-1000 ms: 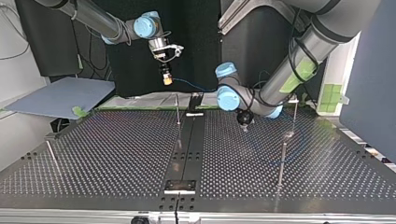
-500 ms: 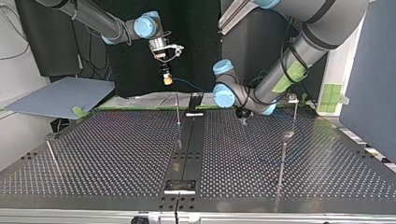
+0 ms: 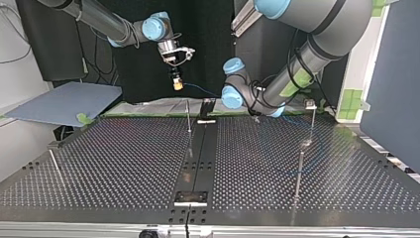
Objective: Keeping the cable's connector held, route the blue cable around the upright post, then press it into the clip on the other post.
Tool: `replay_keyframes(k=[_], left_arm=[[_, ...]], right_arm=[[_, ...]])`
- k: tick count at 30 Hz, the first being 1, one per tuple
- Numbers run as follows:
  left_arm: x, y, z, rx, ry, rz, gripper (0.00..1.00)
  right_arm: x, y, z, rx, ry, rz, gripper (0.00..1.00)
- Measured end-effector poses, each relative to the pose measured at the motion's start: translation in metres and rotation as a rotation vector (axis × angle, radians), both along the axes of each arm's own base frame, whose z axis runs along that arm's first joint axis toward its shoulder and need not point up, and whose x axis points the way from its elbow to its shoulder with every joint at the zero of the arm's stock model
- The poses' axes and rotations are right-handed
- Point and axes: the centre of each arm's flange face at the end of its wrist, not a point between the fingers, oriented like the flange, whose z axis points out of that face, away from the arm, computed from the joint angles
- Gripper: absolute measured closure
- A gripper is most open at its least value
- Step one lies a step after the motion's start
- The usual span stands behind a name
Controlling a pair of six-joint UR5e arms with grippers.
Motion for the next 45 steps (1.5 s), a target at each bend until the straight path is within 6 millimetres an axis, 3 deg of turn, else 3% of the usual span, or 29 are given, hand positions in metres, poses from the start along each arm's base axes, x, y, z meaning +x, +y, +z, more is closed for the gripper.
replay_keyframes(k=[6, 14, 26, 37, 45], left_arm=[[-0.007, -0.002, -0.011, 0.018, 0.041, -0.006, 0.00], [-0.021, -0.014, -0.042, 0.041, 0.101, -0.035, 0.00], [-0.029, -0.027, -0.052, 0.009, 0.130, -0.088, 0.00], [-0.047, -0.039, -0.091, -0.049, 0.224, -0.151, 0.00], [-0.053, -0.051, -0.096, -0.132, 0.229, -0.187, 0.00]], right_arm=[[0.000, 0.000, 0.000, 0.002, 0.001, 0.000, 1.00], [0.000, 0.000, 0.000, 0.003, 0.003, -0.001, 1.00], [-0.002, -0.002, 0.000, 0.000, 0.000, -0.005, 1.00], [-0.003, -0.003, 0.000, 0.001, 0.000, -0.007, 1.00], [-0.003, -0.004, 0.001, 0.001, 0.000, -0.008, 1.00]])
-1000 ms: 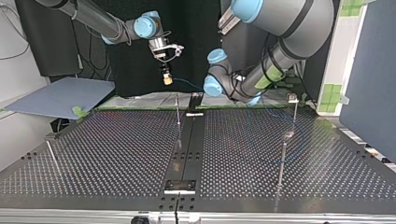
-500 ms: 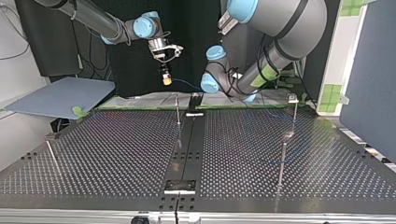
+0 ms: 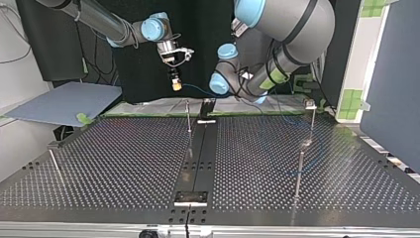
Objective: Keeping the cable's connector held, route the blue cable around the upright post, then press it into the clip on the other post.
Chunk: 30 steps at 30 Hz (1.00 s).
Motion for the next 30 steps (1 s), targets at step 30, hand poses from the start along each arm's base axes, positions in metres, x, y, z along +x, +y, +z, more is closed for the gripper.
replay_keyframes(k=[30], left_arm=[[-0.026, -0.040, -0.020, -0.323, 0.109, -0.066, 0.00]], right_arm=[[0.006, -0.001, 0.004, -0.015, 0.007, 0.003, 1.00]])
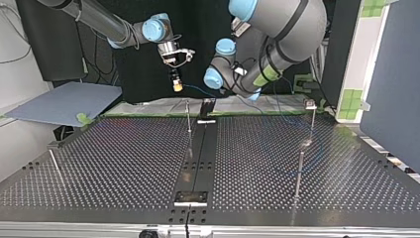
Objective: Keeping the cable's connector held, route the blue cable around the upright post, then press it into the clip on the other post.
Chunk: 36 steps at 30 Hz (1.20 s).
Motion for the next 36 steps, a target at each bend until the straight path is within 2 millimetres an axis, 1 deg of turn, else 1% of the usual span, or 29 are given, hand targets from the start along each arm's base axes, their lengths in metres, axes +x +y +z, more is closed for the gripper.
replay_keyframes(k=[4, 10, 24, 33, 36], left_arm=[[-0.007, 0.000, -0.015, -0.024, 0.049, 0.000, 0.00], [-0.003, -0.001, -0.020, -0.098, 0.051, 0.008, 0.00], [0.012, -0.010, -0.022, -0.285, 0.014, 0.017, 0.00], [0.008, 0.000, -0.020, -0.286, 0.045, 0.116, 0.00], [0.007, 0.004, -0.015, -0.281, 0.050, 0.151, 0.00]], right_arm=[[0.001, 0.001, 0.000, 0.000, 0.001, 0.001, 1.00], [0.001, 0.001, 0.001, 0.001, -0.001, 0.002, 1.00], [0.001, -0.001, 0.002, 0.006, -0.013, 0.003, 1.00], [0.000, -0.003, 0.002, 0.006, -0.016, -0.004, 1.00], [0.000, -0.003, 0.002, 0.008, -0.015, -0.006, 1.00]])
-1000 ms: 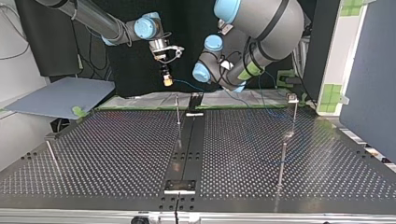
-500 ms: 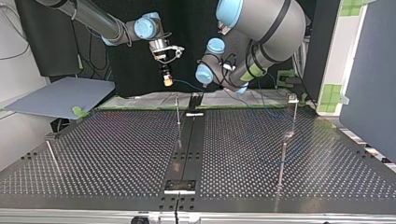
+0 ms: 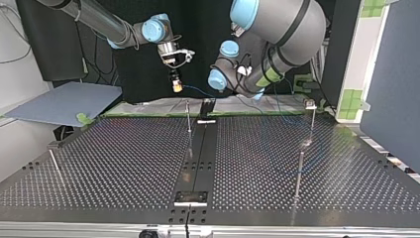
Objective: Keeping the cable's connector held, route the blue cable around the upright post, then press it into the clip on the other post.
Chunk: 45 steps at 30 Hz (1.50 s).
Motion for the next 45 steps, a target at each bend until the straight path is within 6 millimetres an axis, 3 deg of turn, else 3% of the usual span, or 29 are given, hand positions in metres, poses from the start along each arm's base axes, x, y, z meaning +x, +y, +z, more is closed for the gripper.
replay_keyframes(k=[8, 13, 25, 36, 45], left_arm=[[0.009, -0.002, 0.033, -0.035, -0.067, 0.081, 0.00], [0.015, -0.003, 0.043, -0.055, -0.128, 0.125, 0.00], [0.029, -0.006, 0.044, -0.134, -0.206, 0.158, 0.00], [0.035, 0.003, 0.023, -0.162, -0.182, 0.160, 0.00], [0.058, 0.039, 0.023, -0.110, -0.213, 0.239, 0.00]], right_arm=[[0.002, 0.003, 0.000, 0.003, 0.002, 0.006, 1.00], [0.003, 0.004, -0.001, 0.005, 0.004, 0.009, 1.00], [0.005, 0.006, -0.001, 0.004, 0.003, 0.016, 1.00], [0.007, 0.009, -0.001, 0.004, 0.008, 0.022, 1.00], [0.009, 0.011, -0.001, 0.004, 0.010, 0.027, 1.00]])
